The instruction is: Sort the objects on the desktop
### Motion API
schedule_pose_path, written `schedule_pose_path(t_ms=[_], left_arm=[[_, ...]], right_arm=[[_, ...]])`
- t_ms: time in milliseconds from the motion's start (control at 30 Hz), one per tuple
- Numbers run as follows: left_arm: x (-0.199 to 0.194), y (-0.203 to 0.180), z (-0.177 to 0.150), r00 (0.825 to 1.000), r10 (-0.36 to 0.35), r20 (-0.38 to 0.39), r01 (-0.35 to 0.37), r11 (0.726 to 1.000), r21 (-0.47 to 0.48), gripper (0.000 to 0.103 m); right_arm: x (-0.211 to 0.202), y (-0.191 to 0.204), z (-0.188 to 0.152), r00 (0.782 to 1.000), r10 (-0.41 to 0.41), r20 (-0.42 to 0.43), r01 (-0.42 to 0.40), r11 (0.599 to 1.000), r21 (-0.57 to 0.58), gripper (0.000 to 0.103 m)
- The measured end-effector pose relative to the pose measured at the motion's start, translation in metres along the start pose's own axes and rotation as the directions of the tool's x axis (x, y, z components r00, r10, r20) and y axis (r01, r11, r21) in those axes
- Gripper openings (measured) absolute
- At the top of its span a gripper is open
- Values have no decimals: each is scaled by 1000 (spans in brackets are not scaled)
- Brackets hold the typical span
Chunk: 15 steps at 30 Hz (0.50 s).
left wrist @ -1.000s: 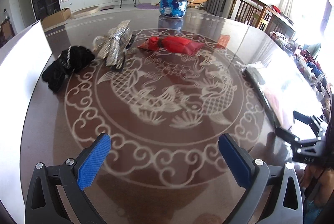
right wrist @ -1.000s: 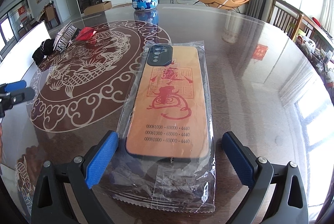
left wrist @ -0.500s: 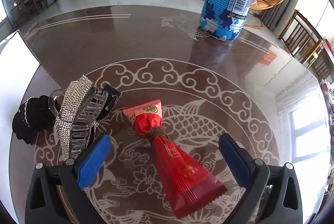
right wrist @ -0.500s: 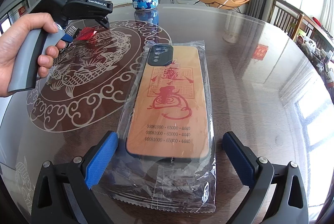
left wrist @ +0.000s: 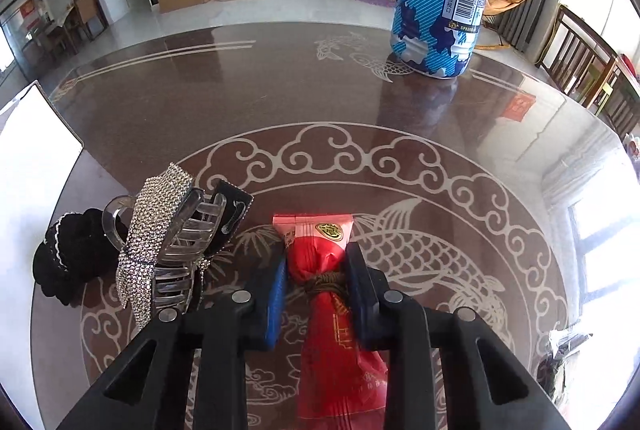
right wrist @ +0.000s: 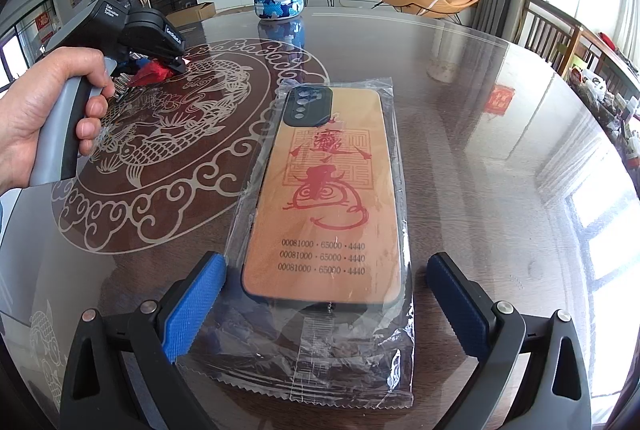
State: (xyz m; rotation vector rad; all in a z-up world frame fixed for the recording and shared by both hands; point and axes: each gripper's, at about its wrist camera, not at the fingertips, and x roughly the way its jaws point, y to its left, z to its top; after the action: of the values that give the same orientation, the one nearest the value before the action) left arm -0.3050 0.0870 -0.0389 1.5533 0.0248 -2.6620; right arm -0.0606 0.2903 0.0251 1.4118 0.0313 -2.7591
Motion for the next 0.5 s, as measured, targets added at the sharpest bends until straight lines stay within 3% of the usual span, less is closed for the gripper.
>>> schedule_pose_path(t_ms=[233,500], left_arm=[[-15,13,-27,999,-34,39,33,999,15,26],[-48,26,-84,995,-86,59,78,990,119,26]], right_arm=[[1,0,1,1000,0,0,0,1000,0,101],[1,0,1,1000,0,0,0,1000,0,101]])
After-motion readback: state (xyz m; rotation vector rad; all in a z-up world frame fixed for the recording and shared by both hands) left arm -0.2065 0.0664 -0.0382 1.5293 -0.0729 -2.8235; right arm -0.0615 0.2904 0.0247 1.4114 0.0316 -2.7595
